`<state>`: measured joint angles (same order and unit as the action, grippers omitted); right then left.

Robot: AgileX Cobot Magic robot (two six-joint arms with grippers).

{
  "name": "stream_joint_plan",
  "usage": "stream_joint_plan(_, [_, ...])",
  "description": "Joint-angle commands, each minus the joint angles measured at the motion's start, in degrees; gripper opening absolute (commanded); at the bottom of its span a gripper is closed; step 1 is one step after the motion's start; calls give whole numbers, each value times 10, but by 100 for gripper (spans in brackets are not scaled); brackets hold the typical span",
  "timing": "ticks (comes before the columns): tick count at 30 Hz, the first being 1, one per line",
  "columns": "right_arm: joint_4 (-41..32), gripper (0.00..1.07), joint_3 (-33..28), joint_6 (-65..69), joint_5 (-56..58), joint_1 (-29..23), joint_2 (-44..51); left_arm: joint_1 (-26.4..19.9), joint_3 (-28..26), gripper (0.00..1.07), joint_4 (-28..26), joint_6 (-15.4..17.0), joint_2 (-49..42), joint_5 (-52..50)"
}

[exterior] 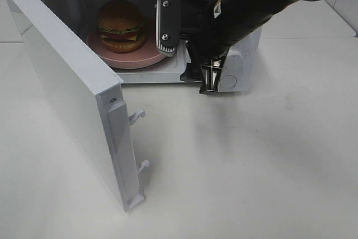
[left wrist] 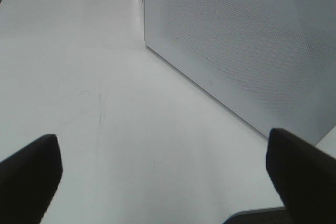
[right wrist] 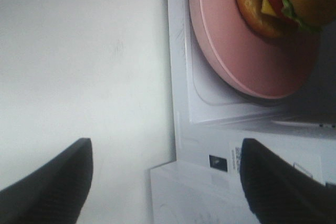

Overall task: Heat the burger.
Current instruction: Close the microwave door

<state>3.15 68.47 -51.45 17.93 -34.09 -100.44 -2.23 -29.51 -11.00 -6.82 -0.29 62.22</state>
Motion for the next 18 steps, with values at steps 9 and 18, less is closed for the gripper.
stream_joint_plan(9, [-1, 76, -129, 206, 15, 5, 150, 2, -1, 98, -1, 3, -9, -7])
stream_joint_plan(18, [0, 76, -222, 468, 23, 5, 247, 2, -1, 98, -1, 3, -9, -7])
